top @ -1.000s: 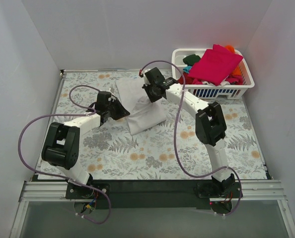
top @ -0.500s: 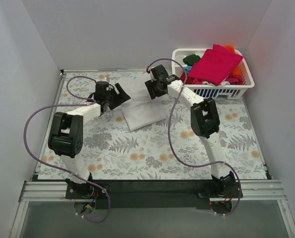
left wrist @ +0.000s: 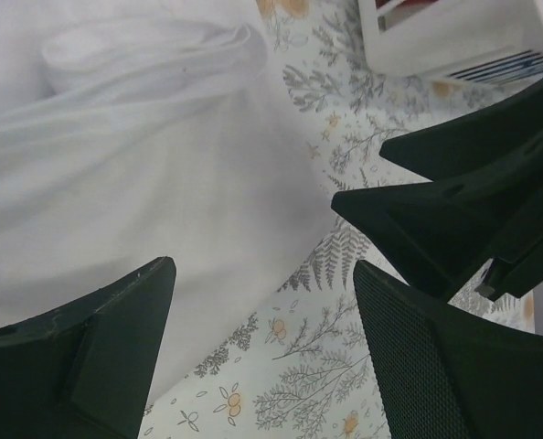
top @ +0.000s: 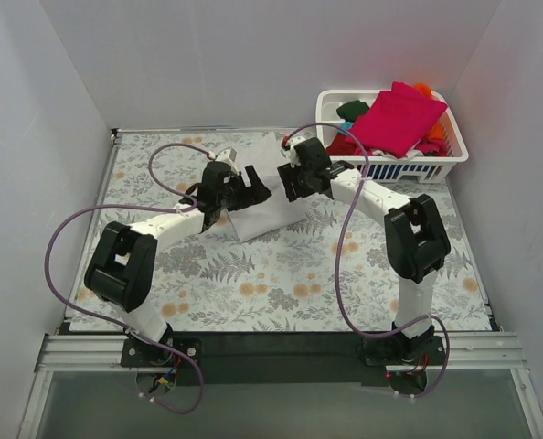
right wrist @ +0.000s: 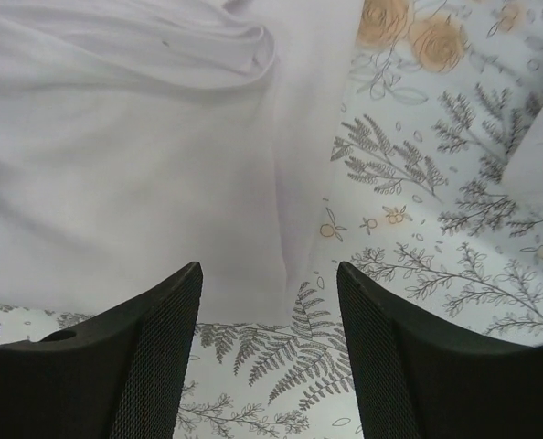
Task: Fold and stack the t-shirts
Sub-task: Fold the tshirt
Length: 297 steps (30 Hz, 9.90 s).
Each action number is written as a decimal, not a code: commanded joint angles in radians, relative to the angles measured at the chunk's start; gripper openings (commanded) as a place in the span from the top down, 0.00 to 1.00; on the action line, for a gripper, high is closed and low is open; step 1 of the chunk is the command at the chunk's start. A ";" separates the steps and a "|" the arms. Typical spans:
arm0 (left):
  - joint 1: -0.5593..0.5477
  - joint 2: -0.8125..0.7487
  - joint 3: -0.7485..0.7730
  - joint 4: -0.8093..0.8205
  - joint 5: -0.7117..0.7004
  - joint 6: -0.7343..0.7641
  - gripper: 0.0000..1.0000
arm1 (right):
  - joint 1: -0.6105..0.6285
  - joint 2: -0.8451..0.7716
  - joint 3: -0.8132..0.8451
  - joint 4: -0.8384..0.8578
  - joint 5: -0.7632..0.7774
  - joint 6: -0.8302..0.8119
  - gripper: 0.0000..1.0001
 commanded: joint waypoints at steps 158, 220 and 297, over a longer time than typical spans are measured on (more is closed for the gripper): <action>0.062 0.117 -0.125 0.283 0.294 0.157 1.00 | 0.064 -0.454 -0.646 0.263 -0.022 0.186 0.99; 0.065 -0.084 -0.151 0.031 -0.107 0.142 0.39 | 0.013 -0.344 -0.528 0.202 0.024 0.165 0.43; -0.117 -0.624 -0.673 -0.255 0.094 -0.119 1.00 | 0.285 -0.539 -0.812 0.035 -0.173 0.306 0.99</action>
